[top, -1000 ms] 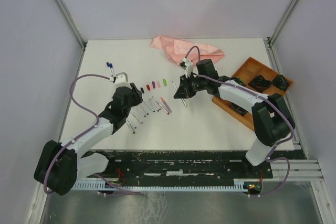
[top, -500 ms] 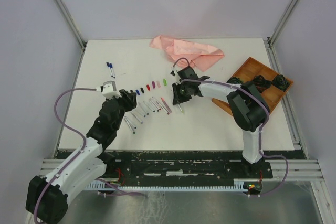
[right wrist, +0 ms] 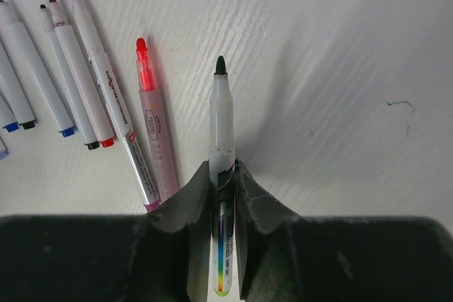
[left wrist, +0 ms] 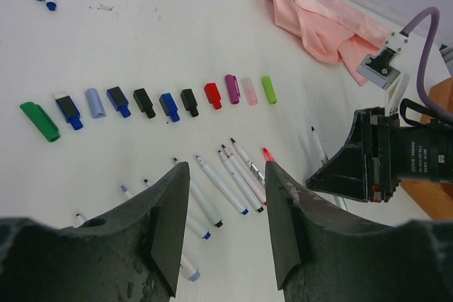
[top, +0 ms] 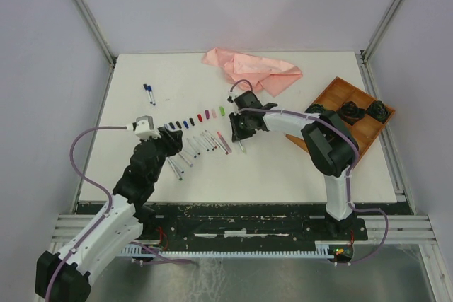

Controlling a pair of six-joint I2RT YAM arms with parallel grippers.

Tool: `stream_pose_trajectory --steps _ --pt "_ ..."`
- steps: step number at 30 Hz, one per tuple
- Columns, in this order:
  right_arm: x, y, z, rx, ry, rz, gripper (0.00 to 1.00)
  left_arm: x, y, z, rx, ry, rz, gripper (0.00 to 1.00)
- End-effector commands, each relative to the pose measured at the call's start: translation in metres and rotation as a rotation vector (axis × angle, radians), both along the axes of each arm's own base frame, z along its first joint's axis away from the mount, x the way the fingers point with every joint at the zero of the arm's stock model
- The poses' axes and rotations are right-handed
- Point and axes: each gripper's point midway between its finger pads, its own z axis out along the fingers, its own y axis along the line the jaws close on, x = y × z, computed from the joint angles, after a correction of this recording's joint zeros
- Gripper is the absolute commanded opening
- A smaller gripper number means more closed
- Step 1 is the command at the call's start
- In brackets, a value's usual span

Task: Open the pen caps
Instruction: Place the pen at the center of the board.

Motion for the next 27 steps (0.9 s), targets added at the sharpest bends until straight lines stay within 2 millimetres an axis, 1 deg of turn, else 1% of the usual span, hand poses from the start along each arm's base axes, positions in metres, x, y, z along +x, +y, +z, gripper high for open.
stream_pose_trajectory --steps 1,4,12,14,16,20,23,27 --pt "0.006 0.004 0.001 -0.002 0.007 -0.017 0.24 -0.002 -0.004 0.006 -0.039 -0.020 -0.014 0.54" --pt "0.006 0.005 0.003 0.002 0.010 -0.013 0.27 -0.002 -0.005 0.006 -0.042 -0.017 -0.019 0.54" --pt "0.006 0.006 0.007 0.005 0.012 0.000 0.31 0.002 -0.010 0.006 -0.032 -0.007 -0.038 0.54" --pt "0.006 0.008 0.011 0.018 0.013 0.009 0.31 0.005 -0.010 0.007 -0.019 -0.006 -0.039 0.56" --pt "0.005 0.010 0.017 0.033 0.014 0.021 0.32 0.009 -0.010 0.011 -0.002 -0.011 -0.033 0.60" --pt "0.009 0.009 0.035 0.064 -0.001 0.021 0.33 0.022 -0.010 0.016 0.031 -0.013 -0.014 0.69" --pt "0.014 0.003 0.049 0.095 -0.013 0.013 0.35 0.038 -0.010 0.016 0.049 0.018 0.000 0.74" --pt "0.019 -0.005 0.071 0.143 -0.031 0.008 0.37 0.066 -0.007 0.007 0.032 0.080 -0.003 0.75"
